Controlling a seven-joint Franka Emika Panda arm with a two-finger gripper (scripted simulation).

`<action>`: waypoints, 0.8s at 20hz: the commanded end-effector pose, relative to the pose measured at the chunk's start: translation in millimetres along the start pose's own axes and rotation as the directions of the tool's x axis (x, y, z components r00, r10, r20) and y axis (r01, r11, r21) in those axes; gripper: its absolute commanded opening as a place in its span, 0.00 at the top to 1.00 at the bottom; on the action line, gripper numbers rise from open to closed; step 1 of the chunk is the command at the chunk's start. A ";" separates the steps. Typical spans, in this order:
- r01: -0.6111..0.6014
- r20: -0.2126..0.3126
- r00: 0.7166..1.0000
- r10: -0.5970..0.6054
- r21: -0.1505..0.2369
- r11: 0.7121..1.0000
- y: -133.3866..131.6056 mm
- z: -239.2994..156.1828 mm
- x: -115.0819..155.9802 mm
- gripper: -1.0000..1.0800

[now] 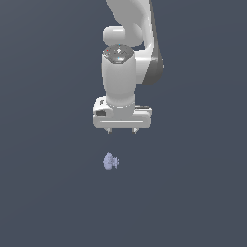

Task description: Pick up the object and move it to a goal position.

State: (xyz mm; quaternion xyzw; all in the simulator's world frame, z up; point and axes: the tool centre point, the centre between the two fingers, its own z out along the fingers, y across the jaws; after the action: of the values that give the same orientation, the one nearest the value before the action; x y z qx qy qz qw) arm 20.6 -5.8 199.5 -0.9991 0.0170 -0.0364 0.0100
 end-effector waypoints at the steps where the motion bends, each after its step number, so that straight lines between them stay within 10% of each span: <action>1: 0.000 0.000 1.000 0.000 0.000 1.000 0.0 0.0 0.0 0.04; 16: 0.066 0.005 0.998 -0.066 0.009 0.998 -19.3 -6.3 -0.7 0.04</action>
State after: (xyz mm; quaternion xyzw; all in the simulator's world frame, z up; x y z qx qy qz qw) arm 19.8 14.5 207.0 -0.9992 -0.0170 -0.0346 0.0135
